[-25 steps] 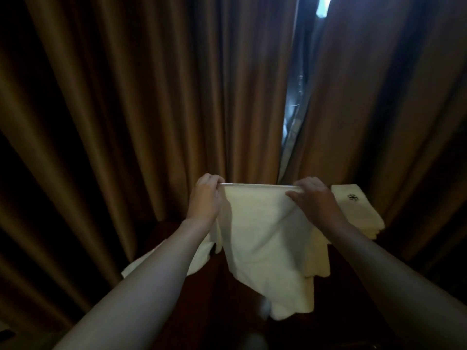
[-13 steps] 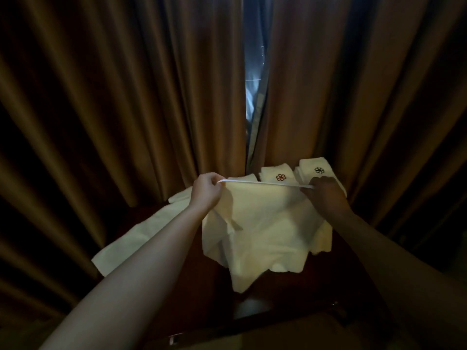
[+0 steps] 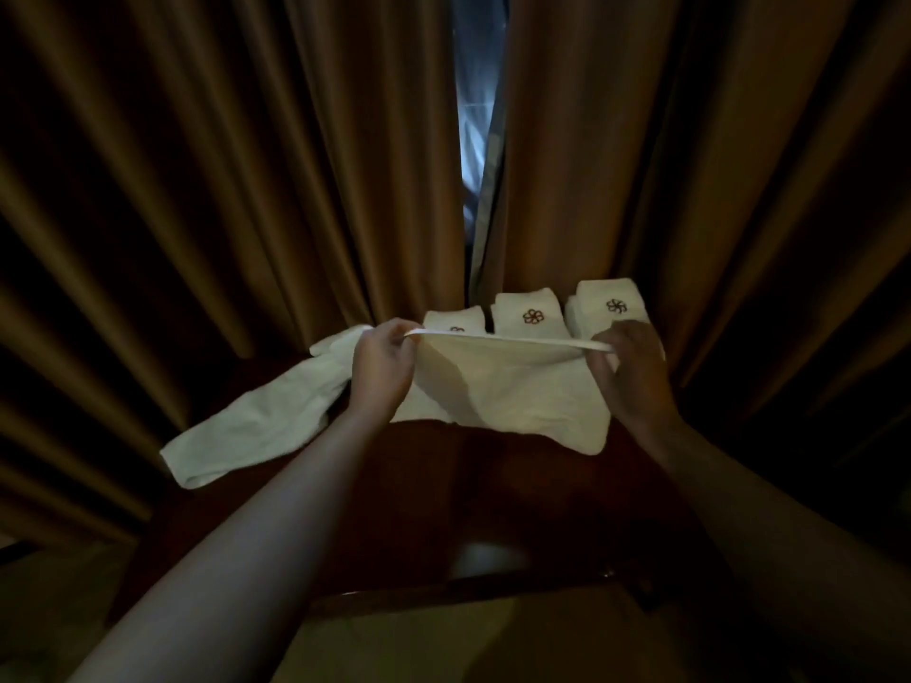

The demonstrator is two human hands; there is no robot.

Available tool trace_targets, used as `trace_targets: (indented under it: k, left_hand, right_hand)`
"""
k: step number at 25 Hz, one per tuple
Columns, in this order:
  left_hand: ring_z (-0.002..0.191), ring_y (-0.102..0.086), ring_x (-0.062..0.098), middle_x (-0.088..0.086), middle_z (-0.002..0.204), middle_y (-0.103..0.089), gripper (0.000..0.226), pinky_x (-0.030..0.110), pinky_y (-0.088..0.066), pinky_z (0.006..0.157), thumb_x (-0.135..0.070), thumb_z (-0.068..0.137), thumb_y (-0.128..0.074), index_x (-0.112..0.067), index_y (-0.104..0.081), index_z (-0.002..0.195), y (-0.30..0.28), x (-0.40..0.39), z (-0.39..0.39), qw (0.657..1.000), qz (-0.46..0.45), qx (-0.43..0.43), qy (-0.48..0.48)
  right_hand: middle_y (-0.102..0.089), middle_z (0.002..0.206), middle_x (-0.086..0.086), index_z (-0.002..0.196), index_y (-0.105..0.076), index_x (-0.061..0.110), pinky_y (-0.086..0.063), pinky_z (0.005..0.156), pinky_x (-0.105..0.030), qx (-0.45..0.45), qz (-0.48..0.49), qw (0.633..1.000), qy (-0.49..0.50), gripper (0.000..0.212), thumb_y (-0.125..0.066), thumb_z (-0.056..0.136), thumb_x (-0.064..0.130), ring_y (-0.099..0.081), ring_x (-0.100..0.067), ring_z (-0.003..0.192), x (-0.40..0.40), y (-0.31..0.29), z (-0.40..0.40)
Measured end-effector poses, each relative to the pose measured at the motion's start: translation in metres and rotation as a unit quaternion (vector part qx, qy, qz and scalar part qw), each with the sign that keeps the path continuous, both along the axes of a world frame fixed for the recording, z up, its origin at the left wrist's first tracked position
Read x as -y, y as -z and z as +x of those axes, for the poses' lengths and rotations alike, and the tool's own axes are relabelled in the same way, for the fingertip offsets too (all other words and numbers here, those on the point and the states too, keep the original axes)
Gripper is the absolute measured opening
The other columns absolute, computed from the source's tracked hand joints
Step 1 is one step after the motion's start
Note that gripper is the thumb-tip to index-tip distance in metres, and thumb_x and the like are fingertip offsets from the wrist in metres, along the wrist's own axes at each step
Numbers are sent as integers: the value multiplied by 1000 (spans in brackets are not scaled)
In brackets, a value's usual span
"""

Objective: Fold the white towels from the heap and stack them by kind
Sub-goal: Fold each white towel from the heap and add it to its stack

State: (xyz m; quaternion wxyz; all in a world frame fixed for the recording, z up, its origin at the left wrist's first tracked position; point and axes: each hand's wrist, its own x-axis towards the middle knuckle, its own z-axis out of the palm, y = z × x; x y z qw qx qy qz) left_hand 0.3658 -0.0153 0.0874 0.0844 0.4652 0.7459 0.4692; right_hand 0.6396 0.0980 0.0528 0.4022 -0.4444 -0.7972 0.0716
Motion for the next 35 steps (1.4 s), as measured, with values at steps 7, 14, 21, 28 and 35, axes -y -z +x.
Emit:
trace_targets:
  k: [7, 14, 21, 28, 35]
  left_hand:
    - [90, -66, 21, 7, 96, -73, 17, 15, -38, 71, -6, 87, -59, -8, -73, 96, 154, 65, 32, 977, -200, -59, 42]
    - [92, -63, 27, 12, 98, -70, 21, 29, -45, 71, -19, 94, -52, -9, -70, 100, 230, 91, 49, 934, -355, -23, 19]
    - [92, -59, 24, 7, 97, -67, 19, 27, -38, 70, -18, 97, -47, -11, -65, 100, 205, 74, 51, 963, -270, 3, -11]
    - [94, -57, 24, 9, 96, -68, 17, 30, -41, 79, -15, 95, -55, -7, -69, 101, 127, 55, 39, 990, -125, -54, -27]
    - [97, -54, 20, 3, 98, -66, 17, 28, -40, 83, -17, 96, -53, -13, -67, 104, 59, 82, 40, 992, -42, -92, -76]
  right_hand:
    - [-66, 91, -11, 89, -71, 6, -42, 86, -33, 204, -225, 951, -53, 27, -58, 92, 29, -56, -28, 98, 67, 147, 39]
    - [-60, 94, -13, 93, -65, 4, -39, 80, -31, 281, -402, 867, -94, 28, -52, 94, 29, -47, -19, 85, 89, 201, 49]
    - [-65, 101, -19, 92, -70, 0, -46, 93, -45, 241, -277, 930, 27, 13, -66, 80, -2, -55, -39, 107, 75, 207, 58]
    - [-61, 109, -12, 109, -63, 5, -40, 95, -37, 35, -189, 975, 112, 23, -48, 91, 5, -45, -28, 113, 41, 117, 37]
    - [-60, 85, -18, 88, -64, -1, -35, 88, -36, -60, 19, 996, 55, 23, -45, 91, 12, -45, -28, 93, 57, 45, 38]
